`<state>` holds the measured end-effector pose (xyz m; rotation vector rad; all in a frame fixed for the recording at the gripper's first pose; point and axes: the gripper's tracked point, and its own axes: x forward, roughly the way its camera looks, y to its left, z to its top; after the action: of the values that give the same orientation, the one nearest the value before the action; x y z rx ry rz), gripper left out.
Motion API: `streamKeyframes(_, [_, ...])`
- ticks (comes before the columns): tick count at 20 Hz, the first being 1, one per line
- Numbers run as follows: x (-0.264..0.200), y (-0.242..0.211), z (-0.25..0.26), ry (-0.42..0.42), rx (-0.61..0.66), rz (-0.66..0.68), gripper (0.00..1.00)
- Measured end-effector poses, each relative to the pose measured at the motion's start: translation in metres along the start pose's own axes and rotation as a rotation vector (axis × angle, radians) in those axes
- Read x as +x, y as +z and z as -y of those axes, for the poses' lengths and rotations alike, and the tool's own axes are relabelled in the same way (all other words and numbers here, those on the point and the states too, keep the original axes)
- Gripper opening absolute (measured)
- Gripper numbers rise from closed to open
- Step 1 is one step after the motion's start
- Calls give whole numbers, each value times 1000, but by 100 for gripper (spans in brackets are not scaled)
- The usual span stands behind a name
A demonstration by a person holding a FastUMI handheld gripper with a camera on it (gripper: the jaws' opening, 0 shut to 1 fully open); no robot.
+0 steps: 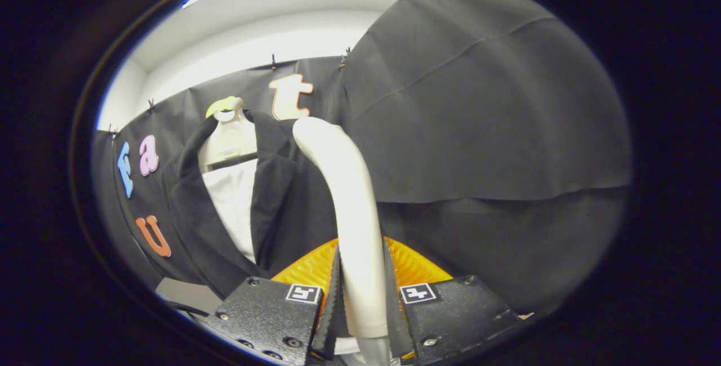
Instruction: Iron the clothes twice with a garment steamer, once on the left side and once on the right side.
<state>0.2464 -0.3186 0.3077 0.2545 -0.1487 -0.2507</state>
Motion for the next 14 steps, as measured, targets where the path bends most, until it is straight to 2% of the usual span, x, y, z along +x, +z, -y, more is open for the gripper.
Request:
streamKeyframes(4, [23, 6, -23, 0, -80, 19, 38])
streamKeyframes(7, [33, -8, -36, 2, -140, 6, 38])
streamKeyframes(14, [35, -49, -21, -52, -206, -40, 38])
